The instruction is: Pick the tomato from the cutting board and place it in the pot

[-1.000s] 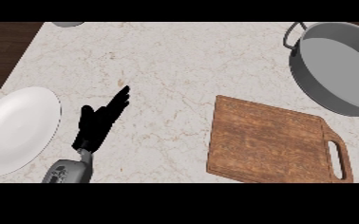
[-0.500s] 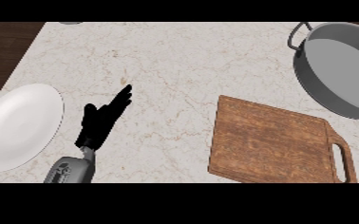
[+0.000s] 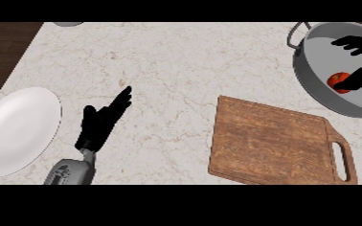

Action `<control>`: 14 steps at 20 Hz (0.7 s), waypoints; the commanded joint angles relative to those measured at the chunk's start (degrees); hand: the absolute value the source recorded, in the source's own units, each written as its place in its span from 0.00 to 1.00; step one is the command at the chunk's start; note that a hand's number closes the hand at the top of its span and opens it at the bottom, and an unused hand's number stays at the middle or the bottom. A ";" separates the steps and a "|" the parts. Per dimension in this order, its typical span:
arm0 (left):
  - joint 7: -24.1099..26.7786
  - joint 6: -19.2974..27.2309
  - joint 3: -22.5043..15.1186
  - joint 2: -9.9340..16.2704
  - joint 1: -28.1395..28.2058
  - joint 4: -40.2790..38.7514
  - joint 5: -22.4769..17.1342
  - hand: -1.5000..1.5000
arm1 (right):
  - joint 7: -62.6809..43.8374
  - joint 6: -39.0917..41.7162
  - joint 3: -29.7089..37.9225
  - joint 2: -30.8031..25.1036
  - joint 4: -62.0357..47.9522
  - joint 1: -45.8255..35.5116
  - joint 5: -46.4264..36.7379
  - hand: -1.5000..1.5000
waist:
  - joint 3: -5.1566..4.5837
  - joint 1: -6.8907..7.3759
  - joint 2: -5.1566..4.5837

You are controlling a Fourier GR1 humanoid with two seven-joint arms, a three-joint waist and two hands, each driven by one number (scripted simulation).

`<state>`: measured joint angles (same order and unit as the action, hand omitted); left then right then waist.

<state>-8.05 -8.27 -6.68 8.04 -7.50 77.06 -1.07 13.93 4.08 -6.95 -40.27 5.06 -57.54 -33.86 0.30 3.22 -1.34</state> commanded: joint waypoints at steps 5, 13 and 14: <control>-1.05 -0.31 1.81 0.81 -0.85 0.94 -1.37 0.50 | 6.84 -4.49 18.36 0.09 1.90 -2.45 18.06 0.00 | 0.08 -0.97 0.21; 0.16 0.44 0.29 -0.48 0.59 1.15 0.06 0.50 | 8.19 -9.07 29.37 -7.13 1.30 -0.46 28.07 0.00 | 0.05 -0.69 -0.15; 1.27 -0.51 0.04 0.30 3.14 2.43 -0.11 0.50 | 10.28 -5.51 30.03 -9.80 1.43 1.28 28.73 0.00 | 0.07 -0.51 -0.04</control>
<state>-7.50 -8.49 -6.31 8.24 -5.85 78.49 -1.31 20.78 -2.66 18.65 -46.49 6.45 -58.99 -9.29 0.32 2.75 -1.35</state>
